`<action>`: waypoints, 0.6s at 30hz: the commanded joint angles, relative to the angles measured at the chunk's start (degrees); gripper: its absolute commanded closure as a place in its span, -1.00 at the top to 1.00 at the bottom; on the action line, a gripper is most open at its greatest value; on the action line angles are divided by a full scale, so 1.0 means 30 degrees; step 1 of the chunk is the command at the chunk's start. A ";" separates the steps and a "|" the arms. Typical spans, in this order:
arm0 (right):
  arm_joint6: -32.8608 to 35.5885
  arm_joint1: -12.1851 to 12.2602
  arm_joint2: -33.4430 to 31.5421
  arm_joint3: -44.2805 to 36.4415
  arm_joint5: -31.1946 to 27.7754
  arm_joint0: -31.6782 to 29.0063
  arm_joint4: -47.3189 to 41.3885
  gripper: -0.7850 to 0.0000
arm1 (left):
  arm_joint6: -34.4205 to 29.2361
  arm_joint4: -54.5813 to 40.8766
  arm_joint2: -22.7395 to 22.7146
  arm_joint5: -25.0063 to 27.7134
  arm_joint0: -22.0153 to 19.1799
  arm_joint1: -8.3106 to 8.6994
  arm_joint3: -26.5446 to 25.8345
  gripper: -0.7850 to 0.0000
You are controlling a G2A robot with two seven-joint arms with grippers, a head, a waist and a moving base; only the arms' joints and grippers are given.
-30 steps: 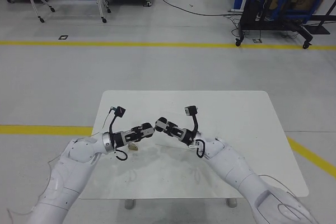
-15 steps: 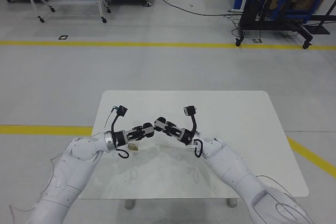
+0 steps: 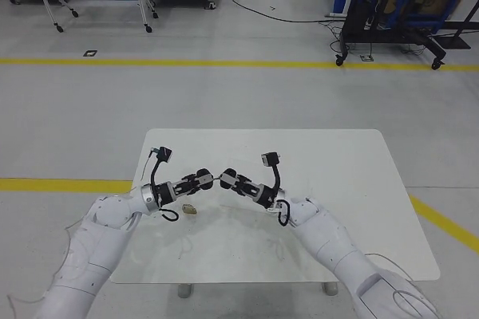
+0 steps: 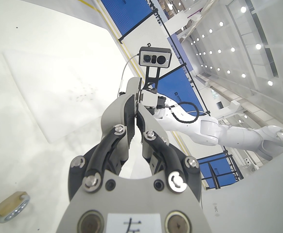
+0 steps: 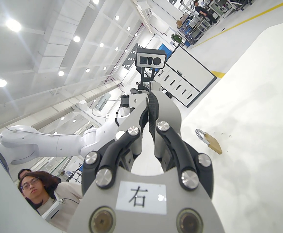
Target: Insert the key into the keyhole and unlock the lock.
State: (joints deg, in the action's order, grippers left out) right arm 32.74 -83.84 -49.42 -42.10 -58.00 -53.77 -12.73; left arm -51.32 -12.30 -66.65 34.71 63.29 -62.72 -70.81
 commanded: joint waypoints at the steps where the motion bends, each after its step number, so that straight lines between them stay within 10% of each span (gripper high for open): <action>1: 0.0474 -0.0038 -0.0049 0.0062 0.0000 -0.0030 -0.0222 -1.00 | -0.0009 -0.0001 -0.0034 -0.0021 0.0041 0.0018 -0.0054 -1.00; 14: 0.3548 -0.0424 -0.0339 0.0961 0.0000 0.0199 -0.1902 -1.00 | -0.0086 0.0149 -0.0168 0.0085 0.0235 0.0123 -0.0357 -1.00; 15: 0.3720 -0.0455 -0.0388 0.1011 0.0000 0.0211 -0.2071 -1.00 | -0.0094 0.0179 -0.0182 0.0122 0.0254 0.0133 -0.0398 -0.77; 16: 0.3867 -0.0483 -0.0462 0.1041 0.0000 0.0215 -0.2271 -1.00 | -0.0137 0.0266 -0.0206 0.0173 0.0267 0.0151 -0.0444 0.32; 17: 0.4023 -0.0506 -0.0561 0.1030 0.0000 0.0203 -0.2519 -1.00 | -0.0133 0.0364 -0.0276 0.0253 0.0279 0.0176 -0.0491 1.00; 18: 0.4222 -0.0515 -0.0679 0.1025 0.0000 0.0191 -0.2728 -1.00 | -0.0126 0.0382 -0.0384 0.0323 0.0311 0.0207 -0.0529 1.00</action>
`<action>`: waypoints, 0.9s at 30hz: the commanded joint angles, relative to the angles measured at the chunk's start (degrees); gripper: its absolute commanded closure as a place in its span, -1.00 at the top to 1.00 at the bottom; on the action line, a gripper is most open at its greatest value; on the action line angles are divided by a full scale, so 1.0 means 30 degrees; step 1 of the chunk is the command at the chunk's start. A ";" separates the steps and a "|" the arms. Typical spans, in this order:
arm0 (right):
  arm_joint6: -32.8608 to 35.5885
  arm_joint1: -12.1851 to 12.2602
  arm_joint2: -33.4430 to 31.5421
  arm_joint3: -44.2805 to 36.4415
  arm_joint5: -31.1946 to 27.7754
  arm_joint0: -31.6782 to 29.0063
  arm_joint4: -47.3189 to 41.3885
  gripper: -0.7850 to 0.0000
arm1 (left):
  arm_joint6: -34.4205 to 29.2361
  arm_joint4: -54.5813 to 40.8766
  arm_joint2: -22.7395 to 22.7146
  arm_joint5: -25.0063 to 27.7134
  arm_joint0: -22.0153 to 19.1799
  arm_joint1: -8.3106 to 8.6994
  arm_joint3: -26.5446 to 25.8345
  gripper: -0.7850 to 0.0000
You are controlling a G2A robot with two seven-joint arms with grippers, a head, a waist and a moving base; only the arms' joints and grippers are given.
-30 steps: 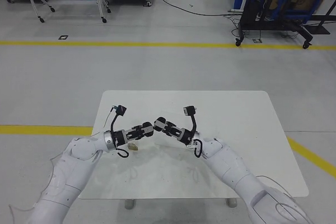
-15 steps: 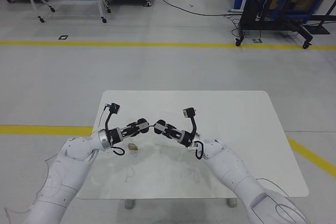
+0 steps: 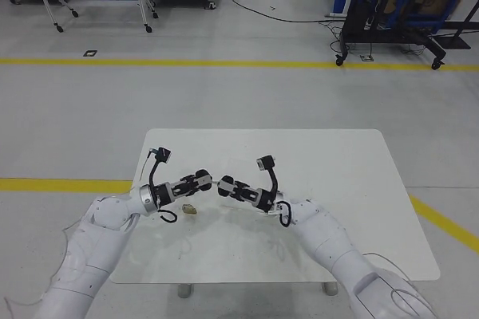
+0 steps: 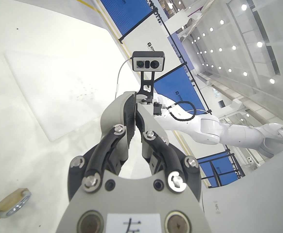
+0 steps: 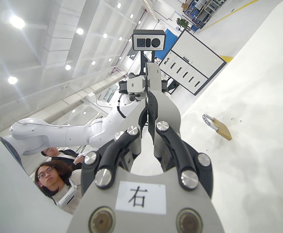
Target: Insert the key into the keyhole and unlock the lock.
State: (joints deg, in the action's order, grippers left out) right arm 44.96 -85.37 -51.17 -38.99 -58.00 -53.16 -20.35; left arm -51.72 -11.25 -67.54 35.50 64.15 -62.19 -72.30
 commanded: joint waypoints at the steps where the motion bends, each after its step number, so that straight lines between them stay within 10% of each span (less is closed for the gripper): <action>1: 0.0309 0.0001 -0.0265 -0.0018 0.0000 -0.0021 -0.0386 -1.00 | -0.0046 -0.0007 -0.0221 0.0090 0.0062 0.0067 -0.0053 1.00; 9: 0.0439 0.0869 -0.3443 -0.1630 0.0000 -0.0988 -0.0480 -1.00 | -0.0361 0.3547 -0.2268 0.0937 0.0854 0.0767 -0.1501 1.00; 17: 0.0439 0.1683 -0.6443 -0.4255 0.0000 -0.2995 0.0348 -1.00 | 0.1489 1.4646 -0.4709 -0.0699 0.3050 0.1565 -0.5827 1.00; 27: 0.0439 0.1683 -0.6443 -0.4255 0.0000 -0.2995 0.0348 -1.00 | 0.0987 1.8067 -0.3876 -0.0279 0.3105 0.1642 -0.6851 1.00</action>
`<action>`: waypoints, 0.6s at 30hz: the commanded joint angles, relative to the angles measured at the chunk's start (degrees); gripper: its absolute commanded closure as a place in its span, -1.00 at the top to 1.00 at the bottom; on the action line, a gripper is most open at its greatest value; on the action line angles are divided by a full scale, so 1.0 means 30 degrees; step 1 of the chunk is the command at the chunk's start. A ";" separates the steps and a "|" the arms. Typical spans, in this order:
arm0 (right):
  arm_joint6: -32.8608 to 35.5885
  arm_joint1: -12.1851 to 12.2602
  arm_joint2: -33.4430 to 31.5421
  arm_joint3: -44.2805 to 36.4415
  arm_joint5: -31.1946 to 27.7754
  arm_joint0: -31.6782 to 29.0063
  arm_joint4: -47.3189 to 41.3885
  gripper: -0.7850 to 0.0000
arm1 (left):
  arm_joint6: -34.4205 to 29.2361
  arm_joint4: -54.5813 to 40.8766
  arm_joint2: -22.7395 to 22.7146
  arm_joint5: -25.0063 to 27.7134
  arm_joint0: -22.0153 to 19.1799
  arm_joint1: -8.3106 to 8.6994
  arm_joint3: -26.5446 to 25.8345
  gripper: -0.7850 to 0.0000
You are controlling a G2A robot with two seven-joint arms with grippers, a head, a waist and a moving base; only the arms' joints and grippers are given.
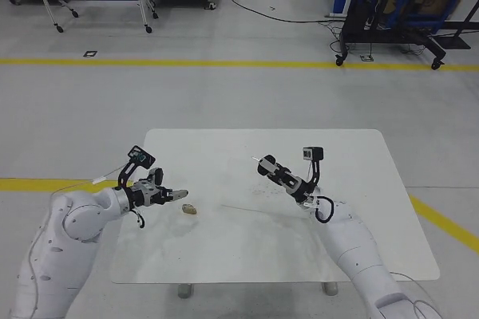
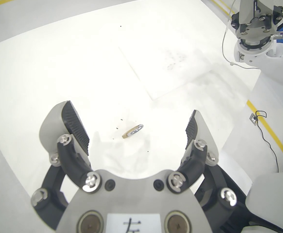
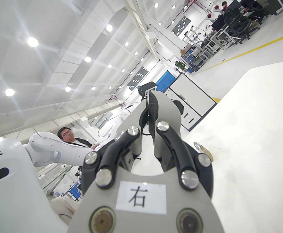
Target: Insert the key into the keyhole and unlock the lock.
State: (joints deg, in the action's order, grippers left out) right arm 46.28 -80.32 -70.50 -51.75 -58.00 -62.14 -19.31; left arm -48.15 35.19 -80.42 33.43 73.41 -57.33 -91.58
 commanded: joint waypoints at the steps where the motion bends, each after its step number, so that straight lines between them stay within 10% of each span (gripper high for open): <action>1: 0.0000 0.0000 0.0000 0.0000 0.0000 0.0000 0.0000 -1.00 | -0.0546 0.3898 0.0764 0.0897 -0.0100 0.0064 -0.0648 1.00; 12: 0.0000 0.0000 0.0000 0.0000 0.0000 0.0000 0.0000 -1.00 | -0.1684 1.0892 0.4984 0.5060 -0.2390 -0.0033 -0.0030 1.00; 15: 0.0000 0.0000 0.0000 0.0000 0.0000 0.0000 0.0000 -1.00 | -0.1769 1.0802 0.5790 0.5206 -0.3135 -0.0179 0.0703 0.77; 18: 0.0000 0.0000 0.0000 0.0000 0.0000 0.0000 0.0000 -1.00 | -0.1824 1.0892 0.6542 0.5350 -0.3771 -0.0315 0.1272 0.11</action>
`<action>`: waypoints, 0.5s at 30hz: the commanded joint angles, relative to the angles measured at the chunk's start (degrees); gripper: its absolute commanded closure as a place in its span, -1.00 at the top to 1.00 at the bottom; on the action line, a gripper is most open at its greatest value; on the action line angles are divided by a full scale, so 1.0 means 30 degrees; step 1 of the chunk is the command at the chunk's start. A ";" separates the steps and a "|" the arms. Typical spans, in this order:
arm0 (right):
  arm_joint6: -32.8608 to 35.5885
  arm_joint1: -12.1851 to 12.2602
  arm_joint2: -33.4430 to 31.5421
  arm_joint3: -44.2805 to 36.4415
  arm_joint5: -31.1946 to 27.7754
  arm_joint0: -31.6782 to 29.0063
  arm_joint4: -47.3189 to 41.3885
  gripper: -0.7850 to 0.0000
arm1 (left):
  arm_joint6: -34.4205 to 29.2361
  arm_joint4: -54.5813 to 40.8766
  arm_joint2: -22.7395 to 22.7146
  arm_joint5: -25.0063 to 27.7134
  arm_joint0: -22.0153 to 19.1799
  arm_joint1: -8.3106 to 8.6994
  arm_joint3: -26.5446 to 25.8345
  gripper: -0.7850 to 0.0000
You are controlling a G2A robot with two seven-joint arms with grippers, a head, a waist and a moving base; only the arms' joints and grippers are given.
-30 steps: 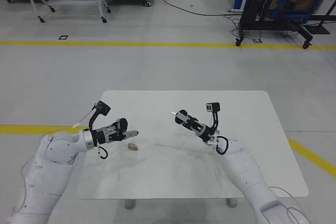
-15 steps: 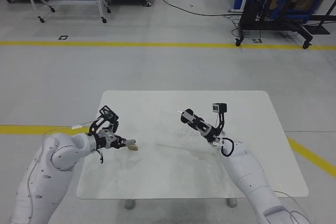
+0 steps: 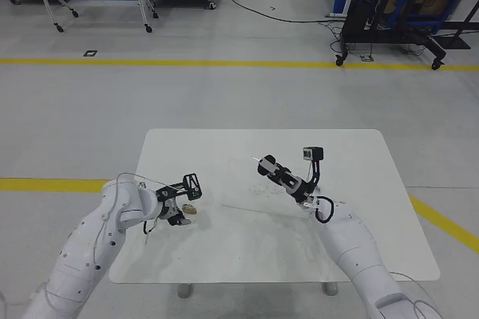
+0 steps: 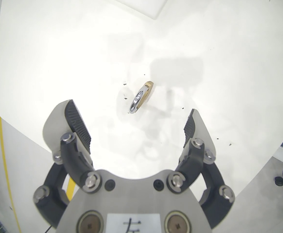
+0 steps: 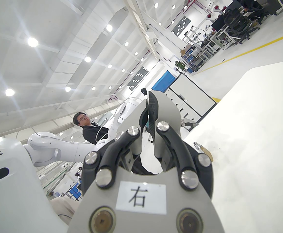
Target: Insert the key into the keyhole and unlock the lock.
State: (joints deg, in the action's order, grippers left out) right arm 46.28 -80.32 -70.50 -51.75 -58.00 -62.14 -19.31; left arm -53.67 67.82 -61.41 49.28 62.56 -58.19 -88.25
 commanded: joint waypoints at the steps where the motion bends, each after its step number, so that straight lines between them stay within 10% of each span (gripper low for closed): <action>1: 0.0000 0.0000 0.0000 0.0000 0.0000 0.0000 0.0000 -1.00 | 0.0027 0.0052 0.0391 0.0007 -0.0317 -0.0067 0.0358 -0.06; 12: 0.0000 0.0000 0.0000 0.0000 0.0000 0.0000 0.0000 -1.00 | 0.0151 -0.0021 0.1619 0.0549 -0.1344 -0.0237 0.1609 -0.27; 15: 0.0000 0.0000 0.0000 0.0000 0.0000 0.0000 0.0000 -1.00 | 0.0097 -0.0136 0.1788 0.0539 -0.1516 -0.0233 0.1831 -0.68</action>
State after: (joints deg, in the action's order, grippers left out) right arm 46.28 -80.32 -70.50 -51.75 -58.00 -62.14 -19.31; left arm -53.34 67.50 -56.17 50.99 58.13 -58.89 -82.89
